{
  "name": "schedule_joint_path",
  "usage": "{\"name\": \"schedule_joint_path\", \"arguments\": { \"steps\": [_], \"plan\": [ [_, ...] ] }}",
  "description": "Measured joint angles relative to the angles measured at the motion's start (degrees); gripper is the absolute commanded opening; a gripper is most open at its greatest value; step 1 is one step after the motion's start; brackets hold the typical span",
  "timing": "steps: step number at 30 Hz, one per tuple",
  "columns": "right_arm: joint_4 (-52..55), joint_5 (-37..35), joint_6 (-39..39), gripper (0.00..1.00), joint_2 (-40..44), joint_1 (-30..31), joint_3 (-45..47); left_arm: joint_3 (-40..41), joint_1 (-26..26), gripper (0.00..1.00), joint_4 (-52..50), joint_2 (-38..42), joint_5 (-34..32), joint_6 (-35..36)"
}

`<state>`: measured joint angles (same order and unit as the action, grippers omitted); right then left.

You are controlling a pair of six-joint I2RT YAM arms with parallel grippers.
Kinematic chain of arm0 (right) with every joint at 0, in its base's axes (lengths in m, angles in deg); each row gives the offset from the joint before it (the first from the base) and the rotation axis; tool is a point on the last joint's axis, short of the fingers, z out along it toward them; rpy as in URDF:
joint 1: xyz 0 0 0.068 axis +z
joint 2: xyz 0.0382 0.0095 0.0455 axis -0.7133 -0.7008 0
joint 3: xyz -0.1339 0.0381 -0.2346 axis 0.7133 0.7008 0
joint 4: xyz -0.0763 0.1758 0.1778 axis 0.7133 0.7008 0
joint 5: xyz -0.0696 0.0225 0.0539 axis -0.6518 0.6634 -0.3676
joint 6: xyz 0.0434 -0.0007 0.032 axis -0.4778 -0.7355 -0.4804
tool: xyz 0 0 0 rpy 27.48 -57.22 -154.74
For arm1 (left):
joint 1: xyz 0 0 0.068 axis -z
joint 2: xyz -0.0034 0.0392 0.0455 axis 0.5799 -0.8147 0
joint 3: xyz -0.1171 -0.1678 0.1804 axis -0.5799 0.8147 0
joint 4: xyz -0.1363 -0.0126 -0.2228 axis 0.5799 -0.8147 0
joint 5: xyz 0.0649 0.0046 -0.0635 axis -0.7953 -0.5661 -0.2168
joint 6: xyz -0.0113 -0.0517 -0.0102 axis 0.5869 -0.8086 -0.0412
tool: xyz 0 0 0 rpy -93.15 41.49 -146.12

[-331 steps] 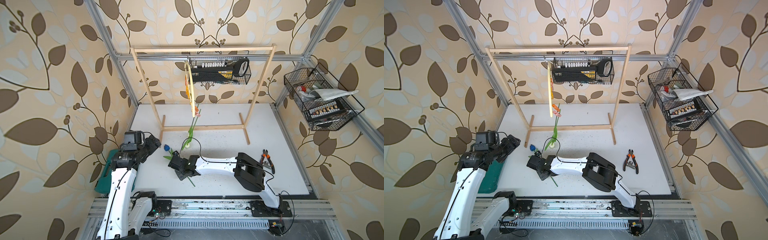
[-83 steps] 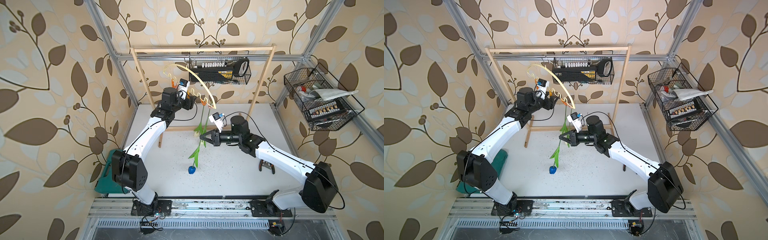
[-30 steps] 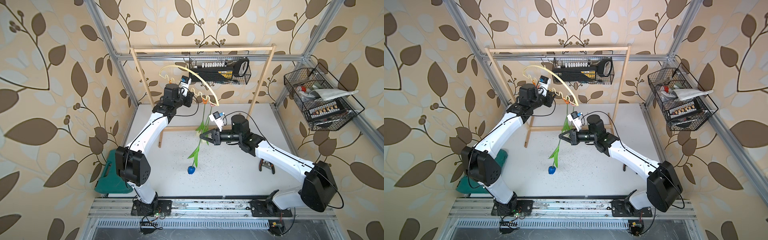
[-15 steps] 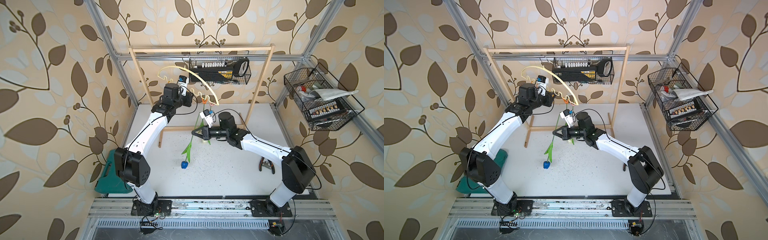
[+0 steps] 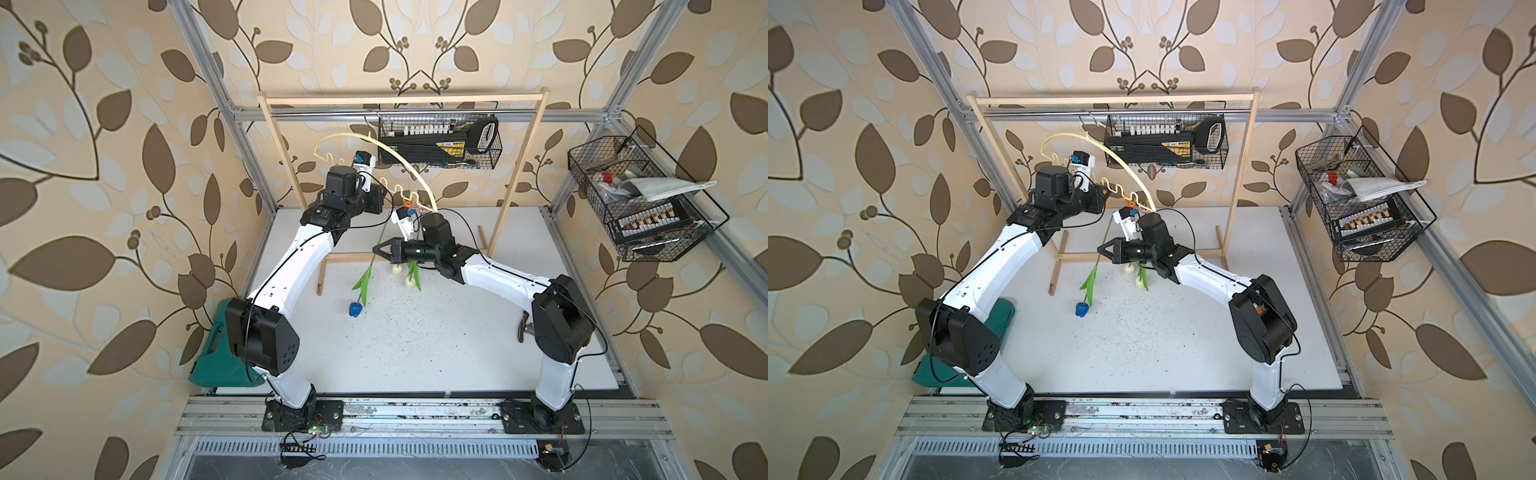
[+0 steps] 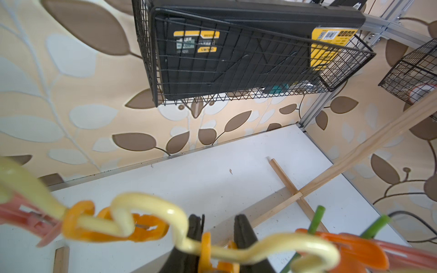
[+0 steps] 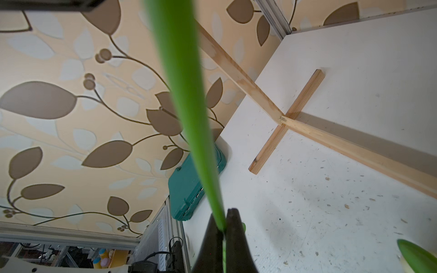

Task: Dry the flowers on a clothes hanger
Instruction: Clamp the flower onto the hanger.

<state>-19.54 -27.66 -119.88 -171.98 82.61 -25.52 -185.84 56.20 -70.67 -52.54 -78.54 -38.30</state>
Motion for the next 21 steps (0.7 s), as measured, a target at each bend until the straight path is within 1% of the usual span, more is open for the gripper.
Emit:
{"name": "schedule_joint_path", "arguments": {
  "steps": [8, 15, 21],
  "plan": [
    [10.16, -2.82, -0.35, 0.0, -4.07, -0.28, -10.21, 0.0, 0.0, 0.25, -0.7, 0.76, 0.0, -0.37],
    [14.43, -3.87, -2.19, 0.0, -5.33, -0.94, -13.77, 0.04, 0.0, 0.24, -0.72, 1.03, -0.02, -1.31],
    [15.08, -3.82, -4.46, 0.0, -6.43, -1.11, -16.68, 1.03, 0.0, 0.23, -0.55, 1.6, -0.04, -2.05]
  ]
}}
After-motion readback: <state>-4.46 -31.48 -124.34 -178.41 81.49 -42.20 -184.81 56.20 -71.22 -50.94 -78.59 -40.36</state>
